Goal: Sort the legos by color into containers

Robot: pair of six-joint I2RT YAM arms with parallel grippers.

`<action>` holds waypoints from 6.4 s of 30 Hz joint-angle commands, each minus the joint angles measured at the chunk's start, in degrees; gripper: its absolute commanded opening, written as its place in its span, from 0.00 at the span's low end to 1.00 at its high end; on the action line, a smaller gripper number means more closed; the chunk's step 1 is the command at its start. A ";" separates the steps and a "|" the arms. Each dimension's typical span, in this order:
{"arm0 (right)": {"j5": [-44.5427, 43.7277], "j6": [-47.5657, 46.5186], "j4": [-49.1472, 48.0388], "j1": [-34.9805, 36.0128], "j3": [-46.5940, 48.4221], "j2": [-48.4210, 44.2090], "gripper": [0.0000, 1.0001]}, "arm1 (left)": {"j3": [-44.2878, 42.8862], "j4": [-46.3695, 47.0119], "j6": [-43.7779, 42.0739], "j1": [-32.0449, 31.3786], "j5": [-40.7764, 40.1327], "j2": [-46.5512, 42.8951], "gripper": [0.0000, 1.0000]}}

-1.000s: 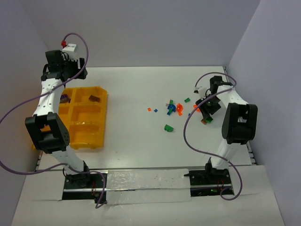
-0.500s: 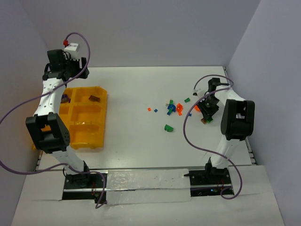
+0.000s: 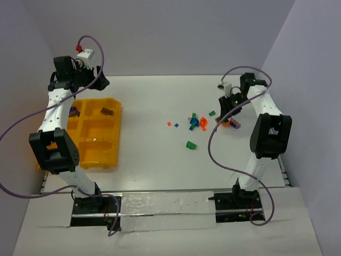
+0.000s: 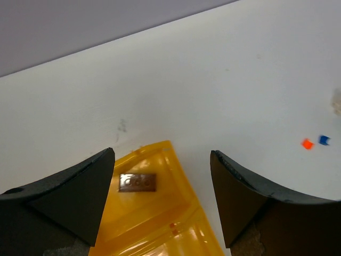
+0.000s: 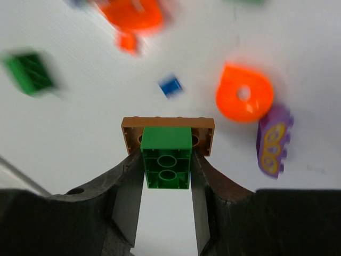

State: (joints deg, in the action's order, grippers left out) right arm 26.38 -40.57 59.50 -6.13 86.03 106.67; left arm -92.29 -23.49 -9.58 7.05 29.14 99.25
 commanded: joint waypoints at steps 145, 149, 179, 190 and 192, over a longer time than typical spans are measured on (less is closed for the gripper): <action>31.83 60.85 -41.15 20.74 28.86 11.73 0.00 | 20.90 13.74 -1.00 -0.46 -5.76 -7.20 0.76; 30.89 68.60 -45.41 21.83 28.62 12.44 0.00 | 20.51 18.71 5.03 -0.72 4.72 -10.42 0.79; 38.31 96.21 -86.17 26.66 21.84 9.38 0.00 | 18.10 61.40 60.46 -16.42 27.88 -6.88 0.84; 41.60 95.41 -90.92 27.95 24.19 9.39 0.00 | 16.05 74.42 76.06 -14.30 38.22 -0.25 0.85; 41.65 95.50 -90.97 28.27 24.19 9.17 0.00 | 16.44 72.04 72.90 -14.61 37.84 -1.14 0.83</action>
State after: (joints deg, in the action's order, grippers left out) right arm 66.43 55.03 -27.04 21.12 108.01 119.02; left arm -74.39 44.62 63.17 -7.05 64.46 99.98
